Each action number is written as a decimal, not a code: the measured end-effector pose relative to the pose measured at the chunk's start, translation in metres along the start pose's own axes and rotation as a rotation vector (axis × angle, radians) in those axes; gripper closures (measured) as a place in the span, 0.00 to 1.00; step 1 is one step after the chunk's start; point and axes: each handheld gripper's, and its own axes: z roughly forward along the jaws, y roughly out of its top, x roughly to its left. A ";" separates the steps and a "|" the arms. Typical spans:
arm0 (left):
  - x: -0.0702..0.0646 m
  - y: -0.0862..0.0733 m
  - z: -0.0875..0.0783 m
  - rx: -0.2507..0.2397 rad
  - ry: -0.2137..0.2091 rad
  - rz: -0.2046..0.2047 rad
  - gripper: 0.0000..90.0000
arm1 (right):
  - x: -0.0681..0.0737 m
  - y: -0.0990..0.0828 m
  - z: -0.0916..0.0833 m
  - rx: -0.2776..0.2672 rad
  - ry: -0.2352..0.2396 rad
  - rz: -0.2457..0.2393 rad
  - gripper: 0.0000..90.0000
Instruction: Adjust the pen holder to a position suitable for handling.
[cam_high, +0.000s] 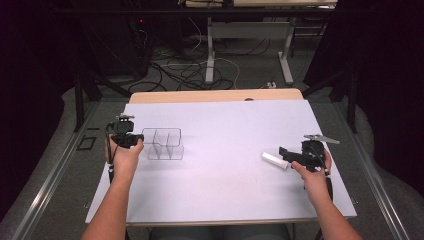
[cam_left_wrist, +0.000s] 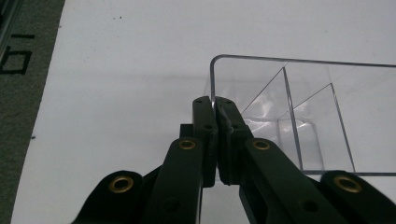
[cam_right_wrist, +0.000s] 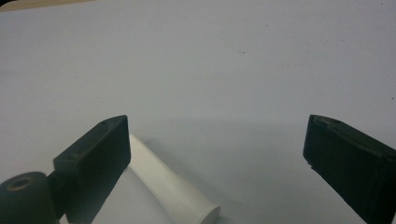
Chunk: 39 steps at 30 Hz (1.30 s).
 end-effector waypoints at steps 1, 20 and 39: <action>0.000 -0.001 -0.001 0.003 0.001 -0.003 0.99 | 0.000 0.000 0.000 0.000 0.000 0.000 0.08; 0.011 -0.016 -0.003 -0.064 -0.076 -0.038 0.92 | -0.001 0.000 -0.001 -0.001 -0.004 -0.009 0.08; 0.021 -0.024 -0.012 -0.239 -0.147 -0.011 0.70 | -0.001 0.002 -0.002 -0.009 -0.005 -0.012 0.08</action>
